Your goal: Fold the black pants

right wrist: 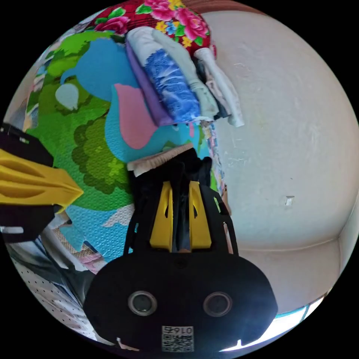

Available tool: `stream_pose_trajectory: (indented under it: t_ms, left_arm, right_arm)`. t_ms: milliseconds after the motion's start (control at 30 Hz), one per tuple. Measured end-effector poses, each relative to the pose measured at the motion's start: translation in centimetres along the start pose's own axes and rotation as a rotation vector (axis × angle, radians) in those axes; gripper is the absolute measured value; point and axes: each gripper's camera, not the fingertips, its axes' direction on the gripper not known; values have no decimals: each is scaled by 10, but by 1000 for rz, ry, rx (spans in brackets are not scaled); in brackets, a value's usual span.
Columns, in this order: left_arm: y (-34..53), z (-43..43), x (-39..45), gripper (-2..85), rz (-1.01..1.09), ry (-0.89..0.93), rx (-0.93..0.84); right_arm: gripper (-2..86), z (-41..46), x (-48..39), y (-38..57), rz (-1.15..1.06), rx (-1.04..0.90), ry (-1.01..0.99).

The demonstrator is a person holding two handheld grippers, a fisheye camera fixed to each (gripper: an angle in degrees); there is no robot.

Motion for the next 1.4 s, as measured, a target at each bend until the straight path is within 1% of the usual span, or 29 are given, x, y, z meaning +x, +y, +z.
stream_pose_trajectory:
  t_ms: [33,67,100,167,200,233,267,300,333,433,467,533,567,633,700,767,900,1000,1100,1167,1233,1267,1300,1367,1400]
  left_arm:
    - [-1,0,1,-10,5,-2,1]
    - [-2,-1,3,-10,11,-10,5]
    - [-4,-2,3,-10,11,-19,9]
    - [-9,-4,3,-10,-1,-24,29]
    - [-14,-7,5,-10,0,-20,52]
    - [-17,-8,6,-10,5,-17,65]
    - [-25,-11,10,-10,20,-11,91]
    - [-34,-13,17,-10,46,-5,116]
    - [-39,-14,21,-10,64,-1,126]
    - [-71,-4,49,-10,172,26,147]
    - [-85,4,61,-10,213,24,151]
    - [-107,20,78,-10,264,11,134]
    - [-121,33,87,-10,297,-19,117]
    - [-139,55,93,-10,299,-137,65]
    - [-153,77,84,-10,249,-314,-25]
    - [-152,83,71,-10,261,-348,-55]
    - [-151,75,35,-9,235,-197,-38]
    - [-155,66,27,-9,234,-151,-28]
    - [-155,40,21,-6,217,-150,29]
    - [-153,18,13,-1,191,-189,98]
    - [-154,1,-3,17,152,-164,150]
    - [-157,-6,-16,42,137,-92,158]
    - [-164,-6,-27,54,151,13,123]
    - [-174,1,-37,64,183,138,57]
    - [-181,7,-41,68,200,150,22]
  right_arm:
    - [76,2,-7,8,37,41,74]
    - [80,0,-1,19,83,81,71]
    - [83,-1,7,25,118,90,27]
    - [114,-10,50,57,228,172,-247]
    - [125,-12,60,69,243,209,-317]
    - [138,-15,81,95,280,282,-431]
    - [141,-12,101,124,343,347,-499]
    - [143,-9,111,140,383,370,-516]
    - [145,2,128,172,477,391,-526]
    - [150,49,158,249,710,328,-542]
    - [152,70,162,274,758,300,-602]
    - [154,97,161,302,783,278,-702]
    - [155,111,158,316,797,271,-743]
    - [157,129,151,331,820,227,-770]
    - [158,141,142,342,801,165,-780]
    - [160,142,131,362,812,190,-757]
    - [161,142,126,395,800,234,-794]
    - [162,144,124,415,772,250,-826]
    - [163,140,125,433,766,276,-806]
    - [164,129,125,454,805,354,-742]
    - [164,123,125,468,807,394,-717]
    - [164,121,124,474,794,401,-712]
    - [164,121,124,477,790,402,-709]
    - [165,122,124,484,792,395,-701]
    - [165,123,124,486,794,391,-703]
